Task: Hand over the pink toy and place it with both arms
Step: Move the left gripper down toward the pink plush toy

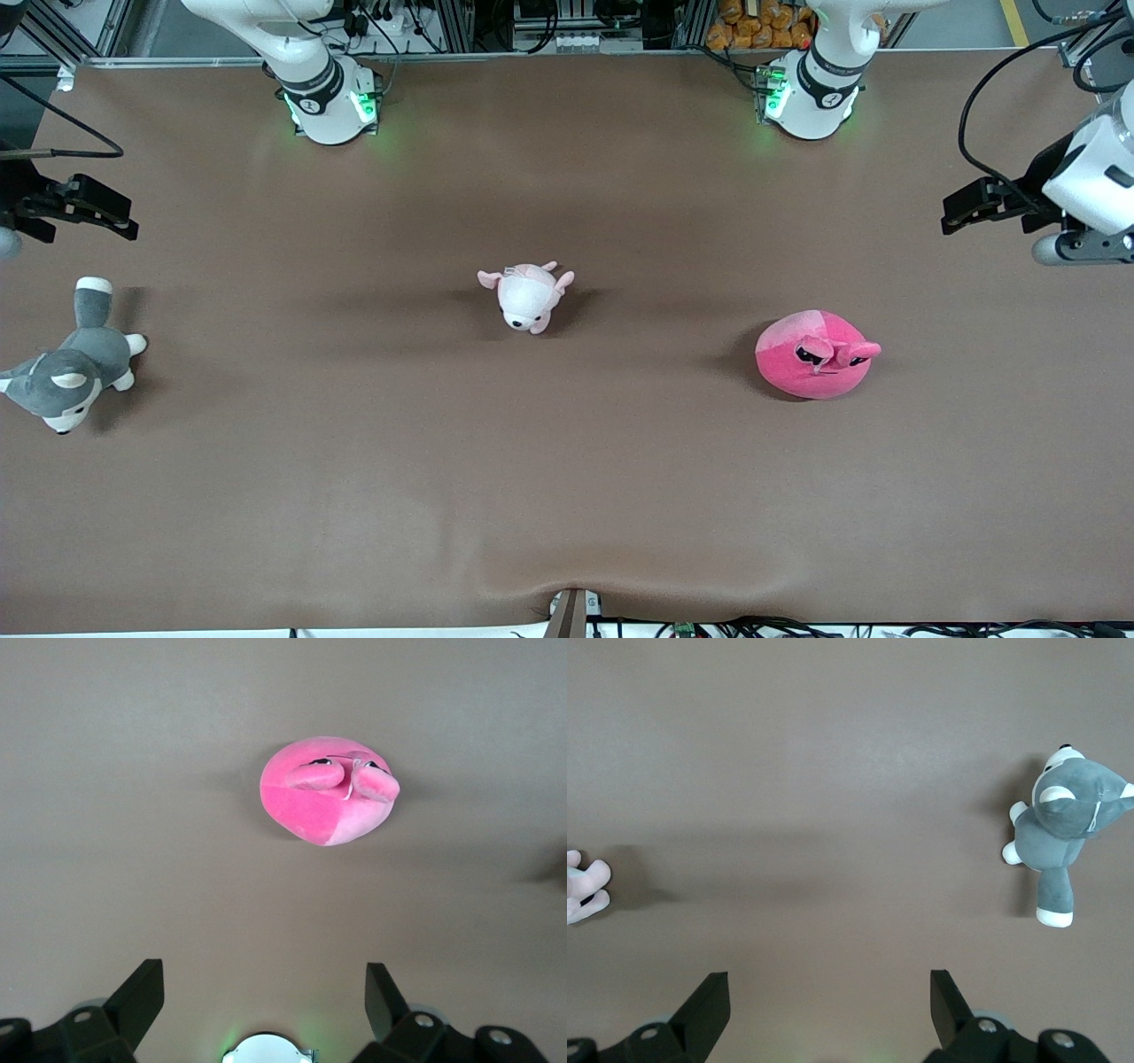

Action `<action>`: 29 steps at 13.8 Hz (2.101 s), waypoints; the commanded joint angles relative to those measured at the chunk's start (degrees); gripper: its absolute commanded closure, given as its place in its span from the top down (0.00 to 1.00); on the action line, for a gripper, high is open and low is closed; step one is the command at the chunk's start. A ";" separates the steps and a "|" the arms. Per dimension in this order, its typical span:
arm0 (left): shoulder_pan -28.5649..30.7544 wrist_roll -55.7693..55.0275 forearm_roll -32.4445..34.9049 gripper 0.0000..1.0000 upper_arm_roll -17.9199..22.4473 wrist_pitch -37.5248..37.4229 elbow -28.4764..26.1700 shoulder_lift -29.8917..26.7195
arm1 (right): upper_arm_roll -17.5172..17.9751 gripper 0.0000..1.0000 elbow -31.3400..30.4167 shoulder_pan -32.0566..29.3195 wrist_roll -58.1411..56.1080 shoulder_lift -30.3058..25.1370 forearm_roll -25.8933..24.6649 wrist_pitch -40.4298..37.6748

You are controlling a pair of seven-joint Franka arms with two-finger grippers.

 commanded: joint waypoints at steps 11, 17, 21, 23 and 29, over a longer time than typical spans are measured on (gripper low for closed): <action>1.04 -5.53 0.37 1.00 0.26 -0.62 2.05 0.80 | -0.49 1.00 -0.17 -0.08 -0.42 -0.60 0.61 0.13; 3.94 -10.60 -0.77 1.00 0.17 5.26 1.43 5.01 | -0.49 1.00 -0.17 0.01 -0.51 -0.60 0.61 1.09; 3.59 -23.87 -0.95 1.00 0.00 11.76 -1.98 6.96 | -0.49 1.00 -0.09 0.01 -0.51 -0.60 0.52 1.18; 3.68 -29.49 -0.95 1.00 -0.09 12.48 -4.01 7.05 | -0.49 1.00 -0.09 0.01 -0.51 -0.60 0.52 1.18; 2.71 -55.95 -3.05 1.00 -0.62 13.10 -6.30 11.34 | -0.49 1.00 0.00 -0.26 -0.42 -0.34 0.61 4.69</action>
